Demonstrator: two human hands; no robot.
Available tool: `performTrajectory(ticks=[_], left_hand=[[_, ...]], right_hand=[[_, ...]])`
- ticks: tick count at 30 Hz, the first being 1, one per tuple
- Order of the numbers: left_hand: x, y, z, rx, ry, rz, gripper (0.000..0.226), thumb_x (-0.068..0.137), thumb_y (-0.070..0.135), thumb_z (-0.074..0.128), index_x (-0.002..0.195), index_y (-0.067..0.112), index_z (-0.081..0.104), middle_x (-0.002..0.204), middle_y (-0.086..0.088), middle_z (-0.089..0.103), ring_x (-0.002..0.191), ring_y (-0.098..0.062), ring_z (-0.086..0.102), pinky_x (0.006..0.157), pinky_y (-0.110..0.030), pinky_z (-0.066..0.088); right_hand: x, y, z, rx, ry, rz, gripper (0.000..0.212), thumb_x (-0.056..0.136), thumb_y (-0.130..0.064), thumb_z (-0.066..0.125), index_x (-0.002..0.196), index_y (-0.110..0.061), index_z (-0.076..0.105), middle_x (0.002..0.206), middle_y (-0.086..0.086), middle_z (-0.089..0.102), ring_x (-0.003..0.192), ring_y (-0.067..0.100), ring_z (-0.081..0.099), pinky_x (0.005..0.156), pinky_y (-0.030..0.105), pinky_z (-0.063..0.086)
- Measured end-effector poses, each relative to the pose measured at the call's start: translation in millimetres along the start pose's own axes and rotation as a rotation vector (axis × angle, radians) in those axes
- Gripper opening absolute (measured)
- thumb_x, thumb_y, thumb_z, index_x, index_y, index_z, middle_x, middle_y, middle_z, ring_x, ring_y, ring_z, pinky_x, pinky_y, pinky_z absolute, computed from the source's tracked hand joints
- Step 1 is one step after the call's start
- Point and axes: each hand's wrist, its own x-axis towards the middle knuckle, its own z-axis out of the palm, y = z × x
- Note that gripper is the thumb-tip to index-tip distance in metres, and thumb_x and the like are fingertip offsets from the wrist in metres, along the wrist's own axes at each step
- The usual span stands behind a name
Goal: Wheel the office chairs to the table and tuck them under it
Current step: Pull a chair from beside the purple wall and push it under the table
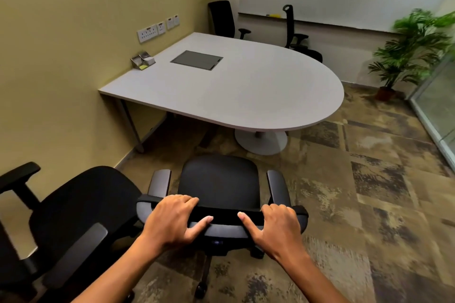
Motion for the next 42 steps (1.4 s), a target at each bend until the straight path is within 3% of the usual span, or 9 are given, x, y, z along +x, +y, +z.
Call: performTrajectory(ticks=[6,10,16,21,33,42], left_hand=[[1.0,0.5,8.2,-0.015,0.017,0.04,0.085,0.089,0.081,0.022,0.111,0.016,0.072,0.098,-0.001,0.075,0.091,-0.021,0.07,0.08,-0.036,0.057],[18.2,-2.8,11.4,-0.024,0.032,0.043,0.09,0.088,0.083,0.018,0.118,0.016,0.07,0.104,-0.002,0.075,0.097,-0.021,0.07,0.085,-0.038,0.056],[57.4,6.4,21.3,-0.026,0.008,0.035,0.096,0.087,0.086,0.015,0.127,0.015,0.066,0.111,-0.005,0.075,0.102,-0.024,0.07,0.087,-0.041,0.056],[75.9,13.2,28.5,-0.006,0.007,0.032,0.092,0.088,0.085,0.015,0.118,0.016,0.069,0.101,-0.004,0.076,0.092,-0.024,0.071,0.078,-0.039,0.057],[151.6,49.1,39.5,-0.004,0.03,0.028,0.087,0.089,0.082,0.021,0.119,0.017,0.071,0.103,-0.002,0.077,0.092,-0.023,0.072,0.074,-0.038,0.057],[221.9,39.7,57.4,0.027,-0.011,0.016,0.093,0.086,0.087,0.013,0.104,0.018,0.073,0.094,0.0,0.077,0.084,-0.02,0.071,0.069,-0.037,0.06]], right_hand=[[-19.9,3.8,13.5,0.028,0.05,0.024,0.073,0.091,-0.077,0.023,0.074,-0.018,0.062,0.07,-0.002,0.057,0.068,0.022,0.055,0.07,0.04,0.044],[-5.7,10.1,11.8,0.07,0.101,0.001,0.068,0.092,-0.073,0.029,0.095,-0.02,0.071,0.085,-0.004,0.067,0.079,0.019,0.063,0.077,0.038,0.049],[26.3,35.8,6.6,0.036,0.104,-0.015,0.069,0.092,-0.074,0.028,0.101,-0.021,0.072,0.091,-0.004,0.072,0.085,0.02,0.067,0.082,0.039,0.05],[49.3,50.0,10.3,0.017,0.063,-0.02,0.074,0.091,-0.075,0.023,0.104,-0.022,0.072,0.096,-0.003,0.073,0.088,0.02,0.067,0.085,0.039,0.049],[100.6,115.6,1.1,0.003,0.012,-0.003,0.082,0.089,-0.078,0.014,0.111,-0.023,0.07,0.101,-0.003,0.073,0.091,0.02,0.065,0.089,0.039,0.048],[158.5,138.0,16.1,0.032,-0.004,0.043,0.087,0.085,-0.081,0.012,0.112,-0.023,0.071,0.098,-0.004,0.072,0.09,0.019,0.065,0.09,0.038,0.049]])
